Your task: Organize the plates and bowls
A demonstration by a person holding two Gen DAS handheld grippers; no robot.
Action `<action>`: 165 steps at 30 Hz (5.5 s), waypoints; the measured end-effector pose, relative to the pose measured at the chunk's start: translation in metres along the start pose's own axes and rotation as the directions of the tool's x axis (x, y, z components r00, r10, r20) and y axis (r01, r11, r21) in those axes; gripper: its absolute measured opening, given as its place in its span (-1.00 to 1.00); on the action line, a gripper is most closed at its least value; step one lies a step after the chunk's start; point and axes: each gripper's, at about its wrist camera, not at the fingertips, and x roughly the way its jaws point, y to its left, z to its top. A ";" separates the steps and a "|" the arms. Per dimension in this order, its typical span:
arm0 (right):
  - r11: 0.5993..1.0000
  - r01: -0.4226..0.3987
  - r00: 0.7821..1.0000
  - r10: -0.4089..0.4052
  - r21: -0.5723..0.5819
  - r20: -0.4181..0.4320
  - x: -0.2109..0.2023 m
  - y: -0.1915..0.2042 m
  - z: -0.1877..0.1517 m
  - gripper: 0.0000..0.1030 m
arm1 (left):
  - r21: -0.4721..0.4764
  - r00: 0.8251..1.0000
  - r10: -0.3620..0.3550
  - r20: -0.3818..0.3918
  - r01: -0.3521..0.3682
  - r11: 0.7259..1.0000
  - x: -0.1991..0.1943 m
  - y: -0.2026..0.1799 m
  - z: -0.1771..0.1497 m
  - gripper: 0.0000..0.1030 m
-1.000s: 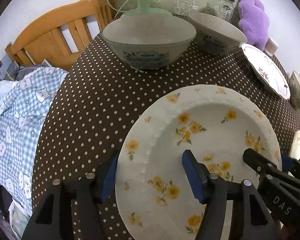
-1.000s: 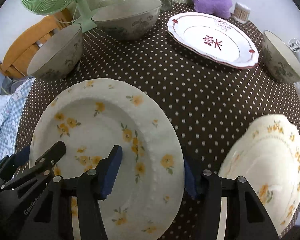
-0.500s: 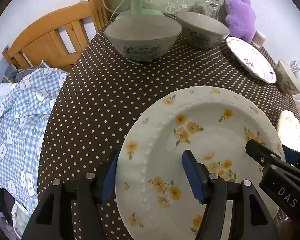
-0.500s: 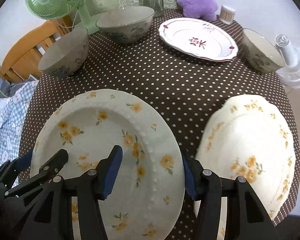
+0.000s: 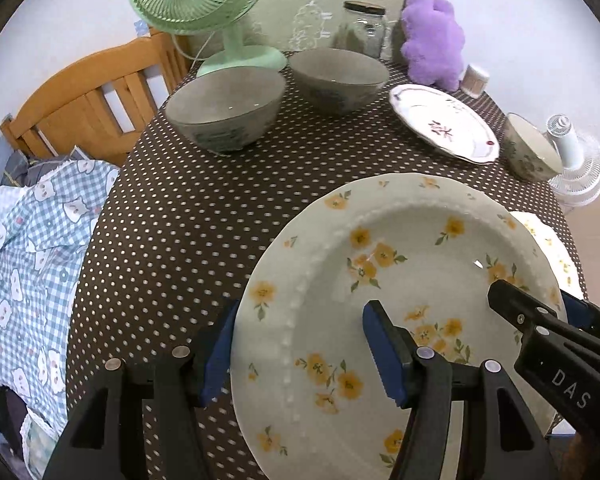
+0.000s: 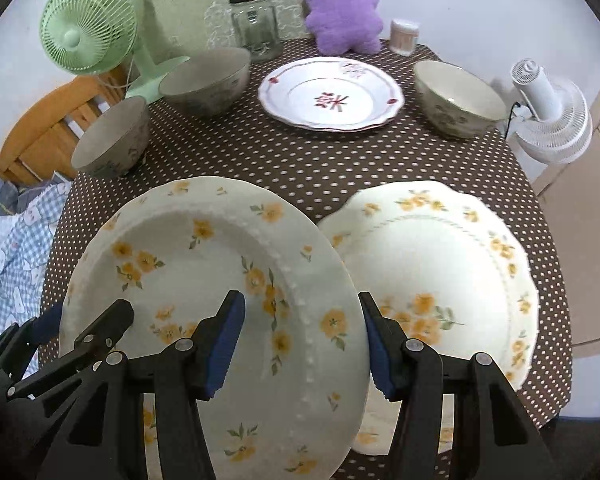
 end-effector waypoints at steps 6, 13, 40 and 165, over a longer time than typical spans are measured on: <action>1.000 -0.002 1.000 0.002 0.004 0.017 -0.010 -0.033 0.000 0.16 | 0.000 1.000 -0.003 0.004 0.003 1.000 -0.007 -0.032 -0.005 0.21; 1.000 0.008 1.000 -0.008 0.018 0.016 -0.013 -0.074 0.001 0.16 | 0.006 1.000 -0.013 -0.010 0.013 1.000 -0.005 -0.067 -0.008 0.22; 0.993 0.053 0.997 -0.048 0.103 -0.053 0.014 -0.194 0.004 0.16 | 0.082 0.997 -0.023 -0.079 0.029 0.996 0.040 -0.190 -0.008 0.23; 0.993 -0.021 0.999 0.017 0.119 0.034 0.108 -0.085 0.170 0.24 | 0.080 0.999 -0.009 0.054 0.005 0.997 0.129 -0.124 0.163 0.24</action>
